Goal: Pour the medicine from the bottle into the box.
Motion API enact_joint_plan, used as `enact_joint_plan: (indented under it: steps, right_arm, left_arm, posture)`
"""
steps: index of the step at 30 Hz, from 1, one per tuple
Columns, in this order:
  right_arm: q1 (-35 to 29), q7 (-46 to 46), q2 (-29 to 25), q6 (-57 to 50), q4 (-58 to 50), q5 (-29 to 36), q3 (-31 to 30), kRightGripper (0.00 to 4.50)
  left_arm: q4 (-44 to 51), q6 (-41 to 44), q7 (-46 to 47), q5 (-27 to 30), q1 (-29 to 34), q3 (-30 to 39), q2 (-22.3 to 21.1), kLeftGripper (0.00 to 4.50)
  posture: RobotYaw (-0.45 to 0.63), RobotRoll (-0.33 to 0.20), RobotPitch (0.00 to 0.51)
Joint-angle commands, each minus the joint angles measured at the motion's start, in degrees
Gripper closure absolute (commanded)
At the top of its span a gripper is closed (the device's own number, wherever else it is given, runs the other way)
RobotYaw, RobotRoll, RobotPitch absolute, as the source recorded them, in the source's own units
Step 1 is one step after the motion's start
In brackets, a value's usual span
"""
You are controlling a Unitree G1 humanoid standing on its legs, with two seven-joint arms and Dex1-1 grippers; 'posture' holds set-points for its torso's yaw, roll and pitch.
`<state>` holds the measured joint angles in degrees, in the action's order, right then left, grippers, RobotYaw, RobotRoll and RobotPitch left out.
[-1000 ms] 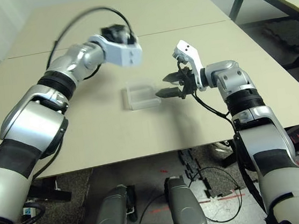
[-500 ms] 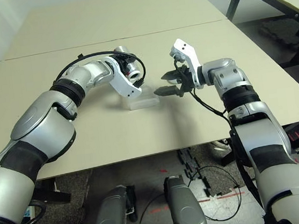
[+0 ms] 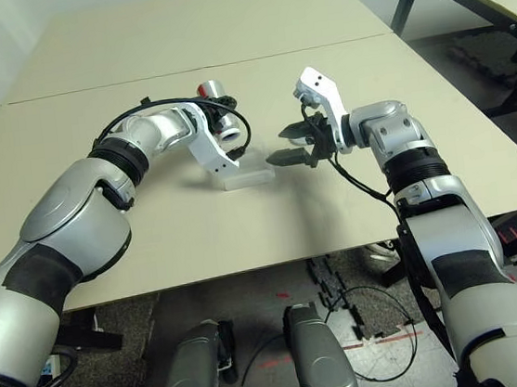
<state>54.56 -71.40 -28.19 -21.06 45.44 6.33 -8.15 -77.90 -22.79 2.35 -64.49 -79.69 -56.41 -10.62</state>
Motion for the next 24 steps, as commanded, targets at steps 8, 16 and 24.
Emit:
enact_joint_plan:
  steps: [8,16,24]
  right_arm:
    - [-0.53,-0.09,-0.54,0.14,0.19,-0.29,0.28,0.00]
    - [-1.13,-1.82,-1.36,-0.84,-0.50,-0.40,-0.35,0.00]
    - [-1.80,-3.69,-1.61,-2.25,-1.98,-0.51,-0.92,0.00]
  left_arm:
    - [-0.26,18.60,-22.73,50.00,3.14,52.04,0.46,1.94]
    - [0.74,31.33,-15.15,66.30,13.32,71.34,-0.32,1.94]
    - [1.43,32.62,-12.00,67.01,17.51,71.96,-1.00,1.94]
  posture:
    - [-0.01,0.000,0.075]
    - [0.00,0.000,0.072]
    - [0.00,0.000,0.071]
